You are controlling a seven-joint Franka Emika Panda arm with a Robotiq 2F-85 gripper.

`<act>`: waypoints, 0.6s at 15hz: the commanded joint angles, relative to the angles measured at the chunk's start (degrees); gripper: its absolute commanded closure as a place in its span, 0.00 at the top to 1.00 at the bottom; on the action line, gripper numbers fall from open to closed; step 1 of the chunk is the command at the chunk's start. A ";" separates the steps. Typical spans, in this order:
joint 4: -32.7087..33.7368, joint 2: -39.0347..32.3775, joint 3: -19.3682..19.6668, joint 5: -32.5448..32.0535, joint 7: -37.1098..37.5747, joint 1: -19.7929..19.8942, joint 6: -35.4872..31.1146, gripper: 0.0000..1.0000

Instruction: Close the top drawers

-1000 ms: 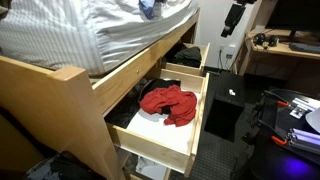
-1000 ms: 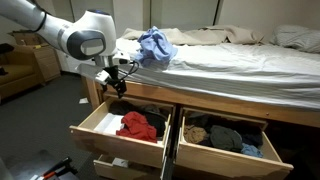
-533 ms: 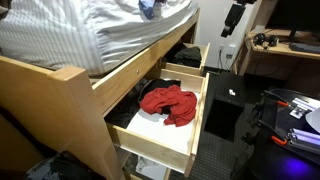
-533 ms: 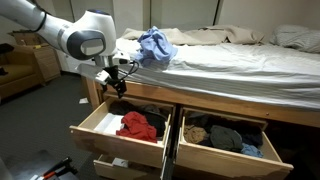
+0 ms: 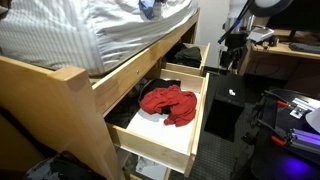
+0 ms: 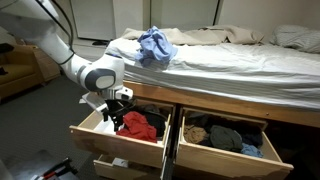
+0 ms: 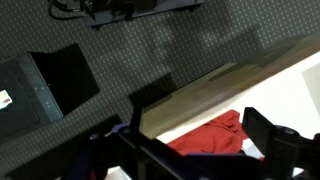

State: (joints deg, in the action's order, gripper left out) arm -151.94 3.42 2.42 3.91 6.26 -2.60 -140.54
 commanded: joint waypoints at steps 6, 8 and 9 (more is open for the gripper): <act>2.82 -11.28 0.03 -0.70 6.90 1.80 -4.46 1.00; 1.71 -17.56 1.36 -2.20 13.01 2.32 -10.86 1.00; 1.14 -20.07 2.45 -3.49 16.36 2.07 -14.81 1.00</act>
State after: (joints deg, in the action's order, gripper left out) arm -150.65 -6.64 3.21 3.24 15.53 -1.64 -145.19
